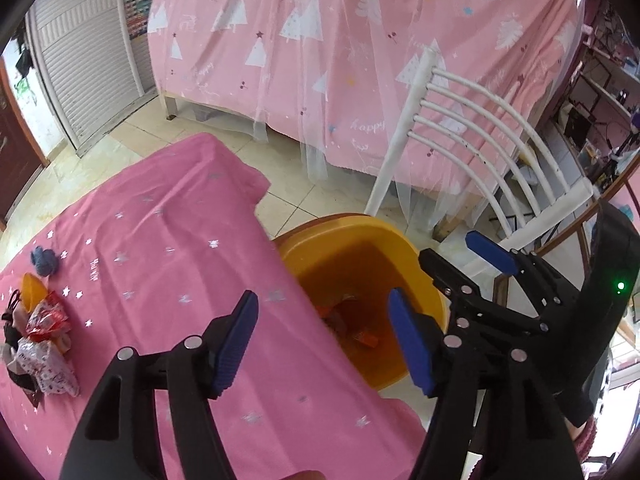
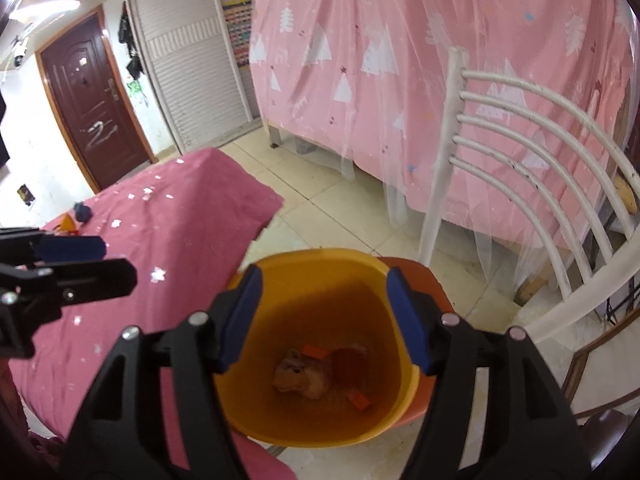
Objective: Collect trash
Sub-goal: 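Open the left tool over the yellow bin to drop the red knit hat, then grasp the black-and-pink glove with the left tool while the right tool grasps the snack bag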
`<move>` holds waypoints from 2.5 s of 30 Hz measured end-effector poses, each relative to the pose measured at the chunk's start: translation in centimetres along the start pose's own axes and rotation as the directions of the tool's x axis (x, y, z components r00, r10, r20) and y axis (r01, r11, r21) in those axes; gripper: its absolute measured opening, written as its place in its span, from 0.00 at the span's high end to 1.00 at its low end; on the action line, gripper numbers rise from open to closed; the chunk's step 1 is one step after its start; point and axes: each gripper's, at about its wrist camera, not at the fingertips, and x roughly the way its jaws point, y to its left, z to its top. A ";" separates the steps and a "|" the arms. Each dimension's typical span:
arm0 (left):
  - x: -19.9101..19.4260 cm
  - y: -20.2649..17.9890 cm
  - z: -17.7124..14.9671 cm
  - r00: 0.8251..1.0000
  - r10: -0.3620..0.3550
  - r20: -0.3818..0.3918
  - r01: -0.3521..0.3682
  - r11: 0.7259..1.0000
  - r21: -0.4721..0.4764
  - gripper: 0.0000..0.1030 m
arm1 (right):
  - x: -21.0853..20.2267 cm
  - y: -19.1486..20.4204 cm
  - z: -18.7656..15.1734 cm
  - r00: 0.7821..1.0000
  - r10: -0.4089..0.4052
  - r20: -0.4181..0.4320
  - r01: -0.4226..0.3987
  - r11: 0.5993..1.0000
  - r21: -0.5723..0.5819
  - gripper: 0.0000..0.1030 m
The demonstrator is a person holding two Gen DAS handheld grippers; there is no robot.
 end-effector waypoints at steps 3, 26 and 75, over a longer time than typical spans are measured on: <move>-1.1 1.4 -0.2 1.000 0.010 0.020 -0.010 1.000 -0.016 0.40 | -0.7 1.6 0.4 1.000 0.011 0.018 -0.010 1.000 -0.026 0.34; -10.0 17.9 -4.0 0.984 0.134 0.116 -0.114 0.980 -0.162 0.40 | 0.5 16.7 2.5 0.990 0.133 -0.053 -0.141 0.970 -0.199 0.18; -6.1 32.0 -9.4 0.995 0.096 0.037 -0.079 0.944 -0.319 0.69 | 4.3 33.9 -1.1 0.932 0.257 -0.256 -0.340 0.865 -0.369 0.72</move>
